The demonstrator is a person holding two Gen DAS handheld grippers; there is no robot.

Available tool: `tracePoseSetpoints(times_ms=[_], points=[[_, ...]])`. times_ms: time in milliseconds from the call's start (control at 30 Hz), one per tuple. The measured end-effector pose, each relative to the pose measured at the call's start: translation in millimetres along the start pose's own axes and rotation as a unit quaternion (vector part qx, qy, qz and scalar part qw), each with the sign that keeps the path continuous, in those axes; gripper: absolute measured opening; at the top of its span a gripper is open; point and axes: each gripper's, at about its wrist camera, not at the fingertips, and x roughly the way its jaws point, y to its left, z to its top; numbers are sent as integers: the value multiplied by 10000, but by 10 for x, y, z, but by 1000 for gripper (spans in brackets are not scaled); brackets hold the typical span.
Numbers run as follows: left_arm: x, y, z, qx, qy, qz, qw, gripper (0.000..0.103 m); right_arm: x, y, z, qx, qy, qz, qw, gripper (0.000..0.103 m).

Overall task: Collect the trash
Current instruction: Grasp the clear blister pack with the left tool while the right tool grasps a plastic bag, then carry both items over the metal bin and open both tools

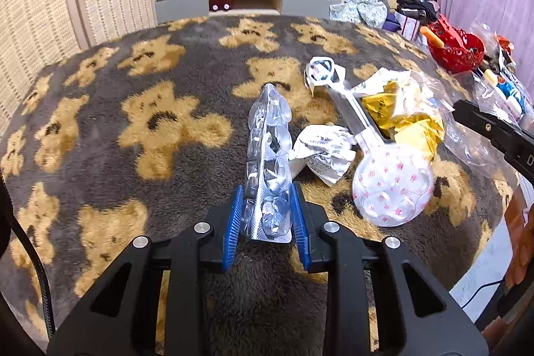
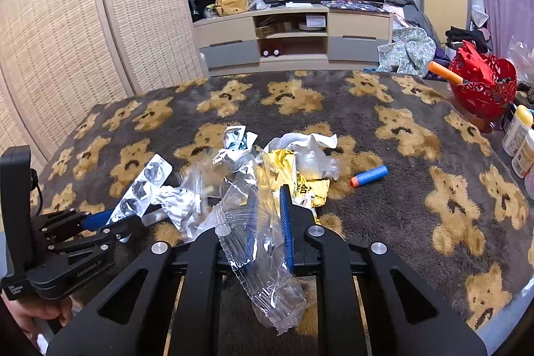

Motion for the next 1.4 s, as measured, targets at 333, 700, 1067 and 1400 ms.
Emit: tracePoseSetpoints(times_ms=[333, 700, 1067, 1400], points=[[-710, -149, 58, 12, -511, 143, 9986, 27, -594, -5, 139, -1, -429, 20, 9991, 14], [-1514, -573, -379, 122, -899, 27, 9959, 27, -1390, -114, -95, 45, -712, -14, 9975, 14], [-1850, -920, -1006, 139, -868, -262, 9958, 28, -1879, -309, -773, 28, -514, -71, 9986, 14], [-1722, -1071, -1661, 45, -422, -536, 9977, 29, -1896, -383, -1448, 151, 25, 76, 9999, 14]])
